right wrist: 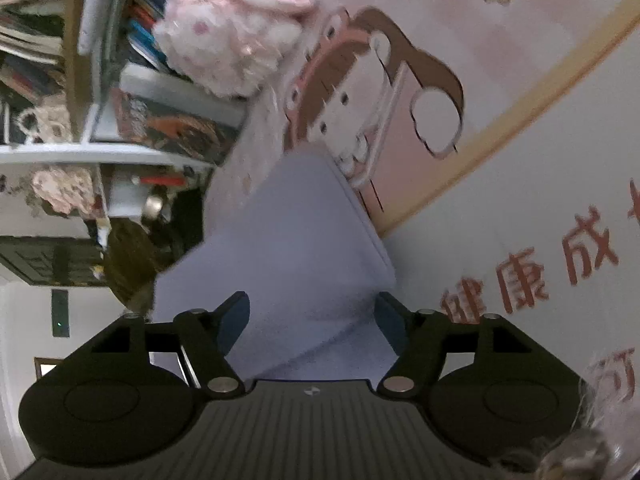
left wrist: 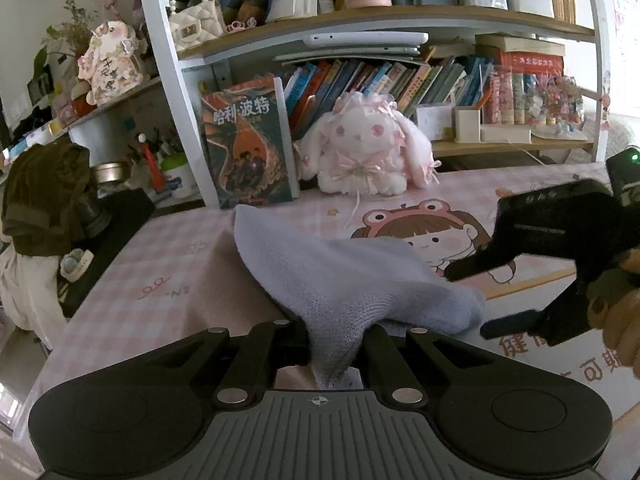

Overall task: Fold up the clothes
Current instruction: 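Lift the sweater with both tools and shake it open in the air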

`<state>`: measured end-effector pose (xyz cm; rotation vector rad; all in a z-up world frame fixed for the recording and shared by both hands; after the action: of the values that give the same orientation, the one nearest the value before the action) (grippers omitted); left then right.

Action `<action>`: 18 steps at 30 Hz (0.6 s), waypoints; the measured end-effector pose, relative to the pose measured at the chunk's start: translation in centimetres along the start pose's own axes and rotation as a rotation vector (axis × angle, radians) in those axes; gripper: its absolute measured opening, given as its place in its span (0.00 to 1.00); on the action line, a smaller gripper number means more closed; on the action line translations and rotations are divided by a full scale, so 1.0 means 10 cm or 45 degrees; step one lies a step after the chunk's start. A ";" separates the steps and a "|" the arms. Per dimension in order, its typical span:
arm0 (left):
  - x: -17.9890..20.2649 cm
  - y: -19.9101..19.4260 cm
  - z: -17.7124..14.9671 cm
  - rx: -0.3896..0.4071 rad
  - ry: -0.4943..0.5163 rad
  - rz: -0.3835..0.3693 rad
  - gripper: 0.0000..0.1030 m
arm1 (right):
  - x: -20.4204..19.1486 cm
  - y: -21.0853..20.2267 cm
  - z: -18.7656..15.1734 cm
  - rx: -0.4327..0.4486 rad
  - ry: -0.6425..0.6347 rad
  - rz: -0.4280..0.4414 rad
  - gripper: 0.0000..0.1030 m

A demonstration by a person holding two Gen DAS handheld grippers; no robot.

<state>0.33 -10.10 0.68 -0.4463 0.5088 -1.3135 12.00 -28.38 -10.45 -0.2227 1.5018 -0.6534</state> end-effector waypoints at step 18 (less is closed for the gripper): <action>0.31 -0.49 0.47 0.202 0.144 -0.297 0.03 | -0.76 -0.58 0.51 0.339 -0.162 0.352 0.10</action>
<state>-0.23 -13.97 7.03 -0.3065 0.4515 -1.5977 15.82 -30.40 -0.49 0.1431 1.2788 -0.5964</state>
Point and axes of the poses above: each gripper's, at about its wrist camera, not at the fingertips, and y roughly the way its jaws point, x to its right, z to its top, the point moved 6 cm from there along y, roughly the way its jaws point, and after that the axes turned 6 degrees about -y, right-handed, at the moved point
